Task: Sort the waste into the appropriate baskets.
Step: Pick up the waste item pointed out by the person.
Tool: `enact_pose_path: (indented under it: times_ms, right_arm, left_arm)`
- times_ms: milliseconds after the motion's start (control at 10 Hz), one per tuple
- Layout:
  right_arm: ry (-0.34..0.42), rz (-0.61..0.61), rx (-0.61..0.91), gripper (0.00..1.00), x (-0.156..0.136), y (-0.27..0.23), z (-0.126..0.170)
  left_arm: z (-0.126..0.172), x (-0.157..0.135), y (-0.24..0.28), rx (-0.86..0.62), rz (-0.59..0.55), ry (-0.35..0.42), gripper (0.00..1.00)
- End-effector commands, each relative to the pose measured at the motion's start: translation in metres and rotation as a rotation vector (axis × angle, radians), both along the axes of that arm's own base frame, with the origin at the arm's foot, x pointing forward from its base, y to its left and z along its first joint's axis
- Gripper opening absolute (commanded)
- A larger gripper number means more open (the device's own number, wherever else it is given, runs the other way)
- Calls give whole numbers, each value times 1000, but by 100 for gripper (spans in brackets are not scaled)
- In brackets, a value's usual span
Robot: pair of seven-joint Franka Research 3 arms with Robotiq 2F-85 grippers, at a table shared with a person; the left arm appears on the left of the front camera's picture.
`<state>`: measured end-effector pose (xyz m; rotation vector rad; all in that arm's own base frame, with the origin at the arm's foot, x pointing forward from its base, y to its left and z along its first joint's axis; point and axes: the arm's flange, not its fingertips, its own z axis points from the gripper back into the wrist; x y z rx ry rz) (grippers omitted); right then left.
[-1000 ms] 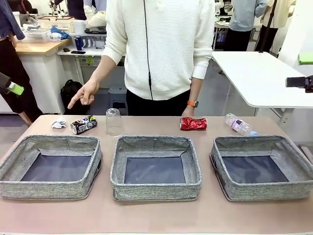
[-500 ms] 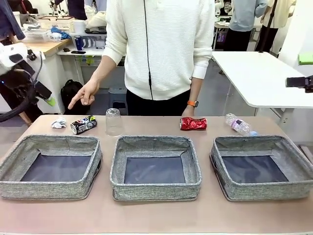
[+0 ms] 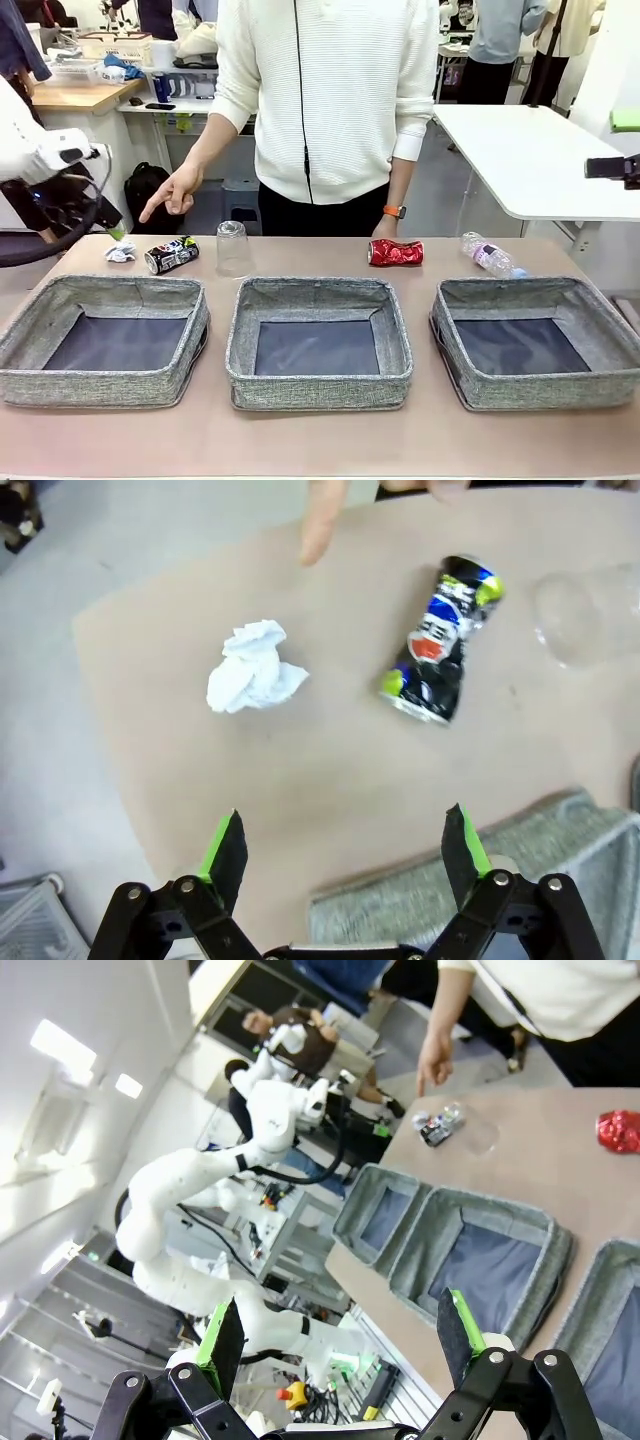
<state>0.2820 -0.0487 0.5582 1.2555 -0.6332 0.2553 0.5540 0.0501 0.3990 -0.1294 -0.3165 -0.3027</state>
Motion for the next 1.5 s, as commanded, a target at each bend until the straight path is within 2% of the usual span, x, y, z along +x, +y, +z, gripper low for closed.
enact_pose_path:
  times_ms: [0, 400, 700, 900, 1300, 1400]
  right_arm:
    - [-35, 6, 14, 100, 4, 0, 3]
    - [-35, 6, 14, 100, 4, 0, 3]
    - [-35, 6, 14, 100, 4, 0, 3]
    - [-35, 6, 14, 100, 4, 0, 3]
    - [-35, 6, 14, 100, 4, 0, 3]
    - [-35, 6, 14, 100, 4, 0, 3]
  left_arm:
    - [-9, 21, 1, 21, 48, 0, 100]
    - [-25, 35, 3, 80, 125, -49, 100]
    - [-37, 51, 7, 73, 125, -95, 100]
    - [-48, 63, 9, 50, 109, -73, 100]
    - [-69, 81, 19, 56, 102, -75, 100]
    - [-75, 87, 20, 51, 97, -47, 100]
